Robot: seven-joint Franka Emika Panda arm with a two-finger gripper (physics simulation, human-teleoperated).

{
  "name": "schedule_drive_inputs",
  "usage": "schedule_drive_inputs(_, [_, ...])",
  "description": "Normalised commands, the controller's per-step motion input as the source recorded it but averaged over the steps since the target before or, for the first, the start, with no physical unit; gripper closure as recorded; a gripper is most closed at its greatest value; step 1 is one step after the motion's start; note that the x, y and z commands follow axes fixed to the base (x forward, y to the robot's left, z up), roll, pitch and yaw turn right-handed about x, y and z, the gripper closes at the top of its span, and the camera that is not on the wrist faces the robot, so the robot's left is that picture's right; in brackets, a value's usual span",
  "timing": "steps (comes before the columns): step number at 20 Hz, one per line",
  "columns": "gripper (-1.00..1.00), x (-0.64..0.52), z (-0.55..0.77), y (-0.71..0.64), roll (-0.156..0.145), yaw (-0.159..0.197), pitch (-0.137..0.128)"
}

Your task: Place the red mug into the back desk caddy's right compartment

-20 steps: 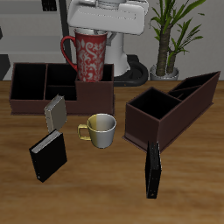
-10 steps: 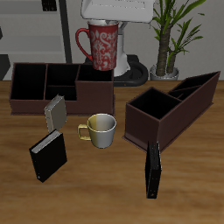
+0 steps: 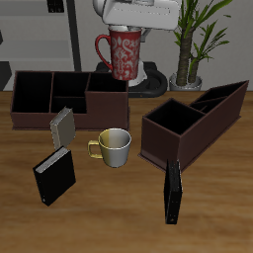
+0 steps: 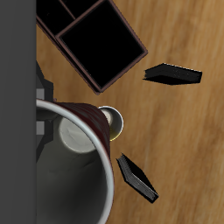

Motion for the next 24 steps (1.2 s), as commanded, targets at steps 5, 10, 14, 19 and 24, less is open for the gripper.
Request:
schedule_drive_inputs(5, [1.00, -0.19, -0.12, 0.11, -0.005, 0.019, -0.008])
schedule_drive_inputs(10, [1.00, -0.30, -0.13, 0.18, 0.018, 0.003, -0.019])
schedule_drive_inputs(14, [1.00, -0.25, -0.11, 0.08, 0.018, -0.001, 0.004])
schedule_drive_inputs(19, [1.00, -0.32, -0.07, 0.13, 0.019, 0.038, -0.030])
schedule_drive_inputs(24, [1.00, -0.34, 0.06, 0.17, 0.007, -0.016, 0.001])
